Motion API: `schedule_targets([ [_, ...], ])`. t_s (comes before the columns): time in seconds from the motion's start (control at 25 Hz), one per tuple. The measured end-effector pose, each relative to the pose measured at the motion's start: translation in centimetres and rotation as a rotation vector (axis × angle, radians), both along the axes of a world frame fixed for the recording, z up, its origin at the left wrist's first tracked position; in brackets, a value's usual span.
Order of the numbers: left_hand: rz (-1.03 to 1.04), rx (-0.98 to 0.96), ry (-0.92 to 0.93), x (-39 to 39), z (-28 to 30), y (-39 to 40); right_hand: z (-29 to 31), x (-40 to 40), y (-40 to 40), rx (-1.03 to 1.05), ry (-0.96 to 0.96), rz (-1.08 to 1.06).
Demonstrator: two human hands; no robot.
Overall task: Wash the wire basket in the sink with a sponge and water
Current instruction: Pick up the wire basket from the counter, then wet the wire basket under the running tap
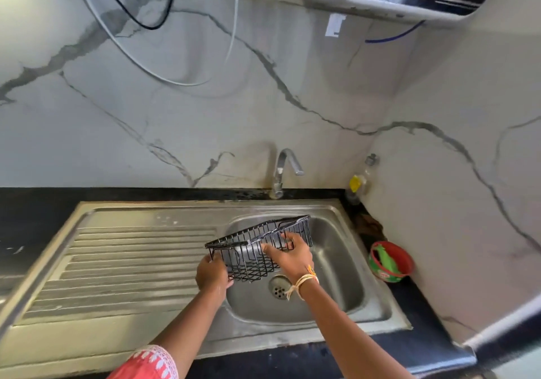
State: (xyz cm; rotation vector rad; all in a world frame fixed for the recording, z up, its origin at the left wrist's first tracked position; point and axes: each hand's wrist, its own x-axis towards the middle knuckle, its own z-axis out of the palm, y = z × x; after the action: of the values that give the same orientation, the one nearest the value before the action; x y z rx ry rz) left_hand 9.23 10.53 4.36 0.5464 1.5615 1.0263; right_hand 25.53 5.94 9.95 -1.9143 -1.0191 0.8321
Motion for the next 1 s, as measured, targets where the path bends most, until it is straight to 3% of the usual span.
schedule_targets([
  [0.28, -0.244, -0.201, -0.09, 5.4, 0.7, 2.3, 0.3, 5.6, 1.9, -0.146, -0.074, -0.046],
  [0.44, -0.316, -0.262, 0.035, 7.0, 0.4, 3.4, -0.1, 7.3, 3.5, -0.229, -0.186, -0.053],
  [0.52, -0.299, -0.278, -0.018, 7.4, -0.5, 4.1, -0.5, 7.4, 4.4, -0.244, -0.223, -0.053],
  [0.6, -0.201, -0.394, -0.199, 7.3, -1.0, 4.9, -0.9, 7.2, 5.2, -0.249, -0.24, -0.033],
  [0.72, -0.057, -0.401, -0.438, 7.1, -2.2, 5.6, -1.2, 7.5, 6.1, -0.304, -0.21, 0.148],
  [0.88, 0.011, -0.32, -0.406, 6.9, -2.9, 6.7, 0.3, 10.5, 7.6, -0.442, -0.143, 0.467],
  [1.0, 0.069, -0.304, -0.387, 6.9, -2.5, 7.3, 1.1, 13.7, 10.5, -0.365, -0.245, 0.44],
])
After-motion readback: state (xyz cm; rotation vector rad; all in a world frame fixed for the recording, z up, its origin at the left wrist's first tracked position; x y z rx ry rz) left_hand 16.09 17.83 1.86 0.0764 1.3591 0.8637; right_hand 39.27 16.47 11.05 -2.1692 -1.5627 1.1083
